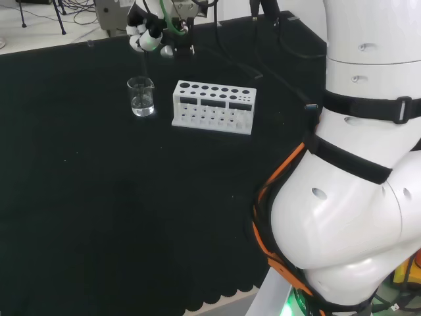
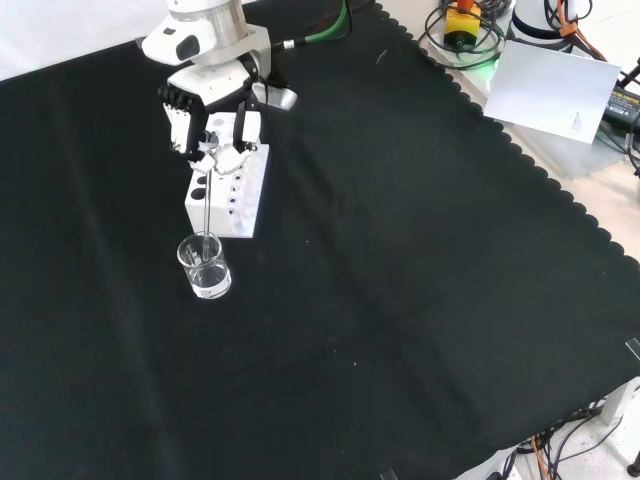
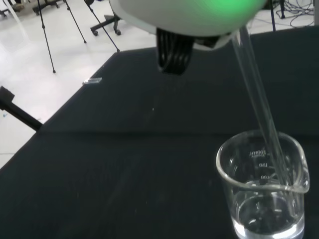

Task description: Stir in the beaker to the left of the white test tube rack with the glass rod.

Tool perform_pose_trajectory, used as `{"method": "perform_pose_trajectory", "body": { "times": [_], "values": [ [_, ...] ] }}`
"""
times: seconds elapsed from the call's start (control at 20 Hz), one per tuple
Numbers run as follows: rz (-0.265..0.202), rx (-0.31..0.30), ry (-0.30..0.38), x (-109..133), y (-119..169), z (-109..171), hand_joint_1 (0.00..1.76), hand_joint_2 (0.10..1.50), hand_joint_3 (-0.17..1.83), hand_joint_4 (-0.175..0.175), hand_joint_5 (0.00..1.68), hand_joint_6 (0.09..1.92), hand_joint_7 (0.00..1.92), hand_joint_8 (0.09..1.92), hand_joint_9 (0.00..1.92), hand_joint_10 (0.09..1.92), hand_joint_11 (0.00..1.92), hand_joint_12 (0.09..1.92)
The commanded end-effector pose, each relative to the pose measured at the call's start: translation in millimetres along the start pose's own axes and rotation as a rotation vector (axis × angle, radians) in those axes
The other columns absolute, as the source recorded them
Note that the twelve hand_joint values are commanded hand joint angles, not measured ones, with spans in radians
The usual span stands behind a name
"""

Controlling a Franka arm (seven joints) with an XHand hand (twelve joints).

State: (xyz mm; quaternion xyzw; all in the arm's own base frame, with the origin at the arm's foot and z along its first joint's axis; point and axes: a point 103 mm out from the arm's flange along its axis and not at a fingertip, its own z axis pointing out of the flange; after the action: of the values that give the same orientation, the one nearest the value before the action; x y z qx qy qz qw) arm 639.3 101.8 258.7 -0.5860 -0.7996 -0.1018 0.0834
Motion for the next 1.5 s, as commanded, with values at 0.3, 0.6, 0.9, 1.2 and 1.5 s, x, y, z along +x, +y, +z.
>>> {"method": "perform_pose_trajectory", "body": {
  "times": [0.3, 0.6, 0.9, 1.2, 1.5],
  "values": [
    [-0.032, 0.035, 0.004, 23.4, 7.5, 17.1, 1.30, 0.61, 0.92, -0.175, 1.08, 0.90, 1.15, 1.28, 1.56, 1.03, 1.64, 0.82],
    [-0.030, 0.031, 0.007, 25.2, 15.2, 19.1, 1.30, 0.61, 0.92, -0.175, 1.08, 0.89, 1.15, 1.28, 1.56, 1.03, 1.64, 0.83],
    [-0.025, 0.024, 0.007, 14.2, 28.8, 13.7, 1.30, 0.61, 0.92, -0.175, 1.08, 0.89, 1.15, 1.28, 1.56, 1.03, 1.64, 0.83],
    [-0.002, 0.019, 0.010, -6.2, 25.4, 4.1, 1.30, 0.61, 0.92, -0.175, 1.08, 0.89, 1.15, 1.28, 1.56, 1.04, 1.64, 0.83],
    [0.010, 0.025, 0.006, -4.9, 6.7, 5.2, 1.30, 0.61, 0.92, -0.175, 1.08, 0.89, 1.15, 1.28, 1.56, 1.04, 1.64, 0.83]
  ]
}}
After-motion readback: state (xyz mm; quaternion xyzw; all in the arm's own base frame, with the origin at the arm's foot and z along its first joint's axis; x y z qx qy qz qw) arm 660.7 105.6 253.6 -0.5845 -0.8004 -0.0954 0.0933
